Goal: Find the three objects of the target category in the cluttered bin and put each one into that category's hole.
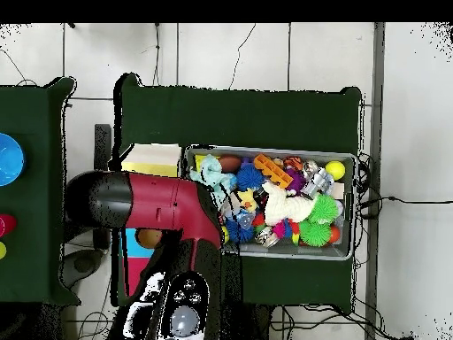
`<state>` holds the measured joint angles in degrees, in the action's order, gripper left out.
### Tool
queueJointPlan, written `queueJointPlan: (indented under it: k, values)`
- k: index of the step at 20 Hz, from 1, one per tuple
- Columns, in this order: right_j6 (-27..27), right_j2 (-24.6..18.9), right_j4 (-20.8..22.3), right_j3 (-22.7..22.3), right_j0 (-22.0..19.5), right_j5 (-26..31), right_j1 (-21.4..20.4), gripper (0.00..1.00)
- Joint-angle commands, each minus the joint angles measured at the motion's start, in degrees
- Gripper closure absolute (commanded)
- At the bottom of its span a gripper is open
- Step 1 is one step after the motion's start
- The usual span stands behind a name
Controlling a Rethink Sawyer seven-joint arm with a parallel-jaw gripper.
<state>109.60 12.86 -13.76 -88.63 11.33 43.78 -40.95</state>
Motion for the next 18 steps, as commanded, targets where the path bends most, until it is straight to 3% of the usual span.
queueJointPlan:
  k: [1,18]
  values:
    - [9.74,-0.04,-0.06,-1.79,-3.13,-0.81,-1.95,0.0]
    - [9.9,-0.02,-0.41,-2.15,-3.09,-0.28,-2.4,0.0]
